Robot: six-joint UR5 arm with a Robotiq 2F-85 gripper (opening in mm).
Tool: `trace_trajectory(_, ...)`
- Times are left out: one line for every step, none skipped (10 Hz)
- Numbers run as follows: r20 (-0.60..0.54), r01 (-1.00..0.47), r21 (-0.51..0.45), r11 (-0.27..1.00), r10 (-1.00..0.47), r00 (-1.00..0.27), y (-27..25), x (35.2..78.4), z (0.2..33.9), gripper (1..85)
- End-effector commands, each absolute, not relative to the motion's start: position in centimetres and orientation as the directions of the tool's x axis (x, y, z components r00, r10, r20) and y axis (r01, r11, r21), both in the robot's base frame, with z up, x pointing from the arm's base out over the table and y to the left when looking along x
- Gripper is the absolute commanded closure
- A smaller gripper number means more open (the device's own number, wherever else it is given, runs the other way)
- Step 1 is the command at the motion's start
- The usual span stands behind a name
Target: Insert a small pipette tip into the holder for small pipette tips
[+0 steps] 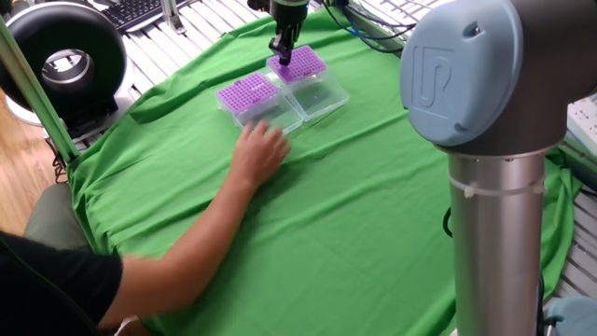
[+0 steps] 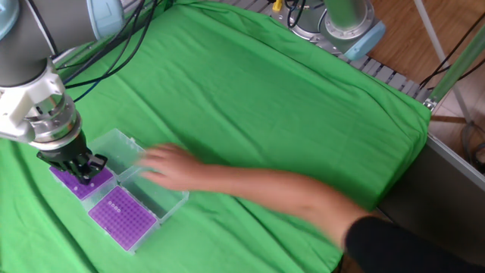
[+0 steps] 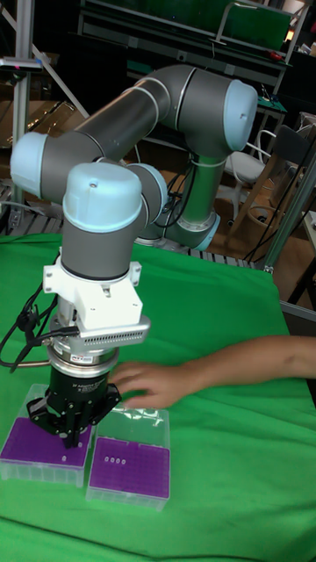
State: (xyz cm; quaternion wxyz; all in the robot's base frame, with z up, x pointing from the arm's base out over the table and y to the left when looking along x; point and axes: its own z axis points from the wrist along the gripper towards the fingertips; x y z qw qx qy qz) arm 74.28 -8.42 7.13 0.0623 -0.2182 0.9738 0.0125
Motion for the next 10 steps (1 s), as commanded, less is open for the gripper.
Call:
trace_trajectory(-0.169, -0.430, 0.005, 0.903, -0.423, -0.890, -8.3, 74.9, 6.7, 84.7)
trace_trajectory(-0.176, -0.434, 0.006, 0.901, -0.426, -0.887, -8.4, 74.9, 6.6, 84.7)
trace_trajectory(-0.179, -0.435, 0.008, 0.900, -0.427, -0.887, -8.4, 74.9, 6.6, 84.7)
trace_trajectory(-0.170, -0.435, 0.000, 0.900, -0.429, -0.887, -8.7, 74.8, 6.6, 84.7)
trace_trajectory(-0.167, -0.435, 0.000, 0.900, -0.429, -0.888, -8.8, 74.7, 6.7, 84.7)
trace_trajectory(-0.158, -0.436, -0.004, 0.900, -0.431, -0.888, -8.9, 74.5, 6.8, 84.7)
trace_trajectory(-0.145, -0.435, -0.011, 0.900, -0.432, -0.890, -9.1, 74.3, 7.2, 84.7)
trace_trajectory(-0.134, -0.431, -0.008, 0.902, -0.428, -0.894, -9.0, 74.1, 7.6, 84.7)
trace_trajectory(-0.121, -0.424, -0.006, 0.906, -0.421, -0.899, -8.8, 73.9, 8.2, 84.7)
trace_trajectory(-0.110, -0.417, -0.005, 0.909, -0.415, -0.903, -8.6, 73.8, 8.6, 84.7)
